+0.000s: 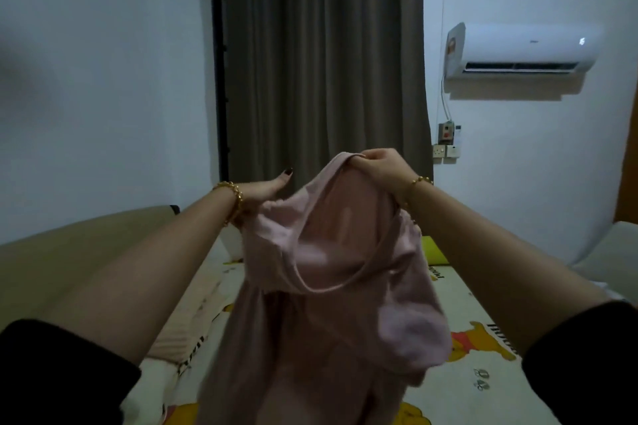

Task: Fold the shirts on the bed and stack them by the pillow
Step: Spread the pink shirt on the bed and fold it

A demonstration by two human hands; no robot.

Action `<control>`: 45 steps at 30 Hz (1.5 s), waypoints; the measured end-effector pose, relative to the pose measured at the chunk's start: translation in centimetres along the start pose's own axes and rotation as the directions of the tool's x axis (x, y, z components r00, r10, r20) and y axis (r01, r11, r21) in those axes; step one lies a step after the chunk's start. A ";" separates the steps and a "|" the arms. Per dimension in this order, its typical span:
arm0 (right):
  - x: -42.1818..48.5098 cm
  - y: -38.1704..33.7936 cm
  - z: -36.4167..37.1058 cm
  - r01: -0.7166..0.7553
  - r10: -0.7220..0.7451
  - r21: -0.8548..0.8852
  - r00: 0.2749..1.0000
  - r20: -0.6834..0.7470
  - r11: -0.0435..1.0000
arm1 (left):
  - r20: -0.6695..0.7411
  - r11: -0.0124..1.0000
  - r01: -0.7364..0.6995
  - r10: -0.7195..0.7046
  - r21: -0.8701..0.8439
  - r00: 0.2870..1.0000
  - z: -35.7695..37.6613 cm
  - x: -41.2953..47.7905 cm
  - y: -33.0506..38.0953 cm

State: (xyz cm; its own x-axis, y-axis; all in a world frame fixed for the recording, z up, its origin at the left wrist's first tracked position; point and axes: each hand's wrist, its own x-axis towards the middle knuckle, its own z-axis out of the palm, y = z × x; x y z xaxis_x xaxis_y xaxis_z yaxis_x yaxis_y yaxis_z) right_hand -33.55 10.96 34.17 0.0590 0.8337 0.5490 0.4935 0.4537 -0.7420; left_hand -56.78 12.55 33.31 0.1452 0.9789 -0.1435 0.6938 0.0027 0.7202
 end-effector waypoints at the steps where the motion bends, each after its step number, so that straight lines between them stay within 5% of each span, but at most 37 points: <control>1: 0.6 -0.3 0.1 0.006 -0.006 -0.013 1.000 0.010 1.000 | -0.022 0.998 -0.036 0.037 0.042 0.999 0.5 -0.4 0.4; 6: 2.4 -1.7 1.3 0.071 -0.060 -0.115 0.994 0.096 0.991 | 0.012 0.912 -0.361 0.370 -0.198 0.929 2.1 0.4 2.0; 9: 2.5 -2.0 1.2 0.087 -0.069 -0.155 0.990 0.120 0.984 | 0.029 0.903 -0.415 0.421 -0.109 0.907 3.1 1.1 2.4; 17: 2.5 -0.3 -4.1 0.099 -0.044 -0.647 0.994 0.100 0.756 | -0.399 0.853 -0.518 0.457 -0.055 0.795 1.8 1.9 4.0; 28: 2.4 1.4 -7.9 -0.123 0.139 -0.688 0.990 -0.032 0.715 | -0.444 0.896 -0.440 0.420 0.064 0.791 -0.3 2.5 4.3; 34: 2.6 1.7 -7.8 -0.262 0.170 -0.573 0.963 -0.211 0.777 | -0.520 0.874 -0.431 0.265 -0.226 0.812 -3.0 1.4 3.3; 37: 2.1 0.2 -6.5 -0.300 0.168 -0.492 0.941 -0.294 0.817 | -0.522 0.894 -0.399 0.246 -0.204 0.817 -3.6 0.8 2.8; 41: 1.9 -2.0 -4.0 -0.408 0.378 -0.139 0.904 -0.201 0.902 | -0.470 0.922 -0.358 0.251 -0.152 0.846 -3.3 0.1 2.8; 45: 1.9 -4.2 -1.8 -0.417 0.447 0.272 0.892 -0.058 0.867 | -0.304 0.930 -0.367 0.348 -0.006 0.887 -1.8 -0.6 2.8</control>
State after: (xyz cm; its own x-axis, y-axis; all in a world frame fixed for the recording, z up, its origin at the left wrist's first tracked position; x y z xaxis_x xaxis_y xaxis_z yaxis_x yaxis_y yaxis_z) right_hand -33.99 10.04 39.04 0.3236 0.9289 0.1803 0.1670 0.1315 -0.9772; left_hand -56.24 12.39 36.63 0.1557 0.9310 0.3301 0.5879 -0.3559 0.7264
